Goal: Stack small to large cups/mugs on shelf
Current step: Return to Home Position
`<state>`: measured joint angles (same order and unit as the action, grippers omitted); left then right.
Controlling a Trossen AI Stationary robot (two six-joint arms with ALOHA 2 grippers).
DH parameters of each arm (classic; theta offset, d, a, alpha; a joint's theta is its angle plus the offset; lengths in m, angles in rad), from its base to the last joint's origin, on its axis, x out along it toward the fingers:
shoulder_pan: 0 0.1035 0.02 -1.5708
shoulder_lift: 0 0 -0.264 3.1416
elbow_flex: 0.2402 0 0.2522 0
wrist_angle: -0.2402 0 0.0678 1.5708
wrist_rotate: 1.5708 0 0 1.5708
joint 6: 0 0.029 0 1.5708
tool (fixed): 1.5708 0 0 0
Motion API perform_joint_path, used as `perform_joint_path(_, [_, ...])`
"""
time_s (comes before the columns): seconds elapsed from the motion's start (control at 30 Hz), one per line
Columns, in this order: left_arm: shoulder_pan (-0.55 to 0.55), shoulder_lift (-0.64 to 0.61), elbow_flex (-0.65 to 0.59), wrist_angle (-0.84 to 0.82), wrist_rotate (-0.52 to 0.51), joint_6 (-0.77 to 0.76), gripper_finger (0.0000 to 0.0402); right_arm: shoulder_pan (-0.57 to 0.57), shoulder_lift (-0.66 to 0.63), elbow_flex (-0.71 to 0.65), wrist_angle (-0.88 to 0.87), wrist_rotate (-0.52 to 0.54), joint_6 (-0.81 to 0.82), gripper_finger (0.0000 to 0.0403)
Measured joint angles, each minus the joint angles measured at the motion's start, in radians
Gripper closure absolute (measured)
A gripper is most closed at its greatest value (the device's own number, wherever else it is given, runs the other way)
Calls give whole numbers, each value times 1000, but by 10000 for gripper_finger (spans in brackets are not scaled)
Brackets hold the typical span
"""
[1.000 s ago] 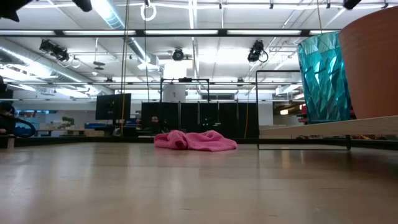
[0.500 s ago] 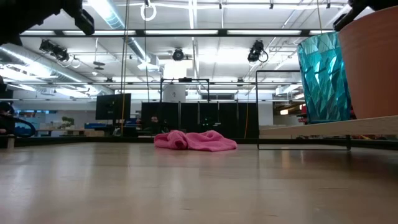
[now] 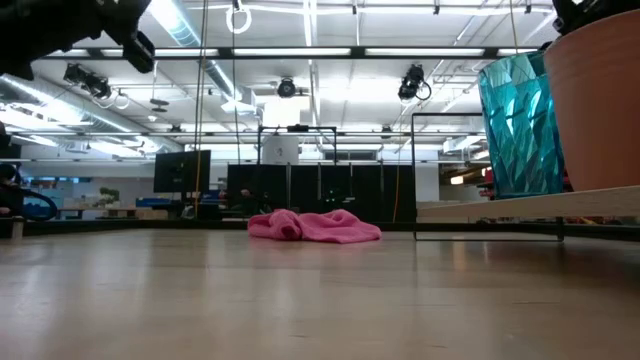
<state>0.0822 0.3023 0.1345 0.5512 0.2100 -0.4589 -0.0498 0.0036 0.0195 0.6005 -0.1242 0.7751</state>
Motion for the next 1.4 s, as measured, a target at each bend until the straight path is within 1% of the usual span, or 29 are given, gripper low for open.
perform_joint_path(0.1, [-1, 19, 0, -9, 0, -1, 294, 0, 0, -9, -8, -5, -7, 309])
perform_joint_path(0.23, [-1, 62, 0, -10, 0, 4, 294, 0, 1, -12, -82, -9, -14, 309])
perform_joint_path(0.43, [-1, 123, 0, -13, 0, 45, 294, 1, 2, -12, -117, -67, -108, 309])
perform_joint_path(0.73, [0, 128, 0, -14, -11, 104, 294, 1, 2, -12, -146, -68, -147, 309])
perform_joint_path(0.93, [0, 130, 0, -71, -15, 104, 294, 1, 2, -12, -167, -68, -161, 309])
perform_joint_path(1.1, [0, 130, 0, -87, -15, 104, 294, 1, 2, -12, -207, -68, -261, 309])
perform_joint_path(1.27, [0, 130, 0, -86, -15, 115, 294, 0, 2, -12, -205, -67, -479, 309])
perform_joint_path(1.33, [0, 130, 0, -86, -15, 115, 294, 0, 2, -12, -205, -37, -553, 309])
perform_joint_path(1.4, [0, 130, 0, -86, -15, 115, 294, 0, 2, -12, -205, 39, -599, 309])
